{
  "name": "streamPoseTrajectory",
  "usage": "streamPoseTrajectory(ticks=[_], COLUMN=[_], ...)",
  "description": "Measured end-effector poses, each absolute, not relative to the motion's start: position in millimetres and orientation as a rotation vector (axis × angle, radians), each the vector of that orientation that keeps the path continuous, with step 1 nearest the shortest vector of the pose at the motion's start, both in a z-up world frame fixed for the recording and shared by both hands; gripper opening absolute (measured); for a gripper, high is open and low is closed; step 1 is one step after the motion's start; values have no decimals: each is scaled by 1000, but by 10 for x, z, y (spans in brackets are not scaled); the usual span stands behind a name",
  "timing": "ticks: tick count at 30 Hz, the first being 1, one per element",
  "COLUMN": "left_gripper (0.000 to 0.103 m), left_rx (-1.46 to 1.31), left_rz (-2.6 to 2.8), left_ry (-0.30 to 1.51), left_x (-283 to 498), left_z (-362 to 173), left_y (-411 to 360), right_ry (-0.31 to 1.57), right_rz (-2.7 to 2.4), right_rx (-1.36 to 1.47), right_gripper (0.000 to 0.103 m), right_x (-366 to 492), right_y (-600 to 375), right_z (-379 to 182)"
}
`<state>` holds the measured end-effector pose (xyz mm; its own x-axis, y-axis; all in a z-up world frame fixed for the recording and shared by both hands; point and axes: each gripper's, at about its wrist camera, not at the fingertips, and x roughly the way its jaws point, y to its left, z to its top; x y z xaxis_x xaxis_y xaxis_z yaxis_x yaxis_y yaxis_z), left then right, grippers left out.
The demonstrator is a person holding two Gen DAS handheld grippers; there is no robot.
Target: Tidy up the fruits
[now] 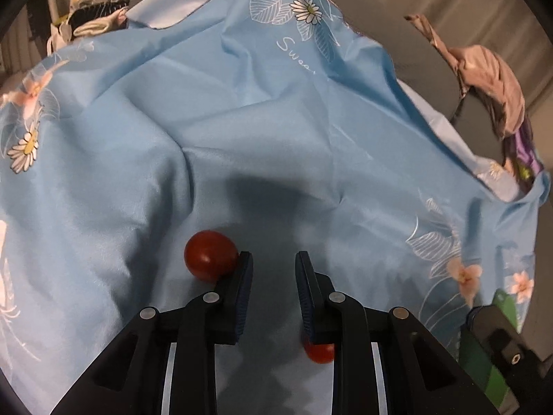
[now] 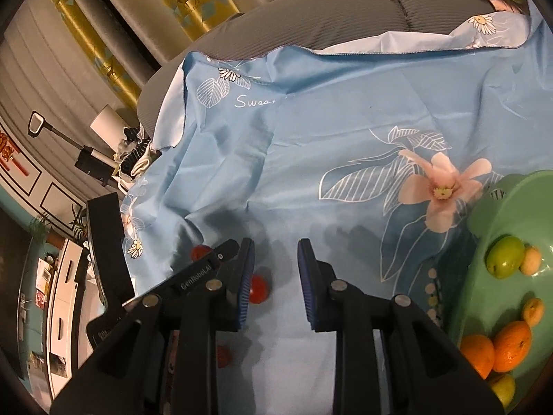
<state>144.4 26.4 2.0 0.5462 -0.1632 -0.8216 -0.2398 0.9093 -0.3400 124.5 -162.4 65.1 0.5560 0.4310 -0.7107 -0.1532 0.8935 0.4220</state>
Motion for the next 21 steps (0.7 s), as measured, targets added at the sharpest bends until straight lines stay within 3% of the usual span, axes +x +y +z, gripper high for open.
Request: streamPoseTrajectory(ticks=[14,21], left_gripper=[25,25], left_rx=[-446,-465], left_rz=[56,99], left_ry=[950,993], left_x=[1196,1243], left_z=[352,229], left_y=[477,556], right_ry=[970,990], right_rz=[322,308], right_rx=[320,365], right_gripper=[27,38], right_x=[1340,1439], right_y=[-1644,-1718], right_z=[508,427])
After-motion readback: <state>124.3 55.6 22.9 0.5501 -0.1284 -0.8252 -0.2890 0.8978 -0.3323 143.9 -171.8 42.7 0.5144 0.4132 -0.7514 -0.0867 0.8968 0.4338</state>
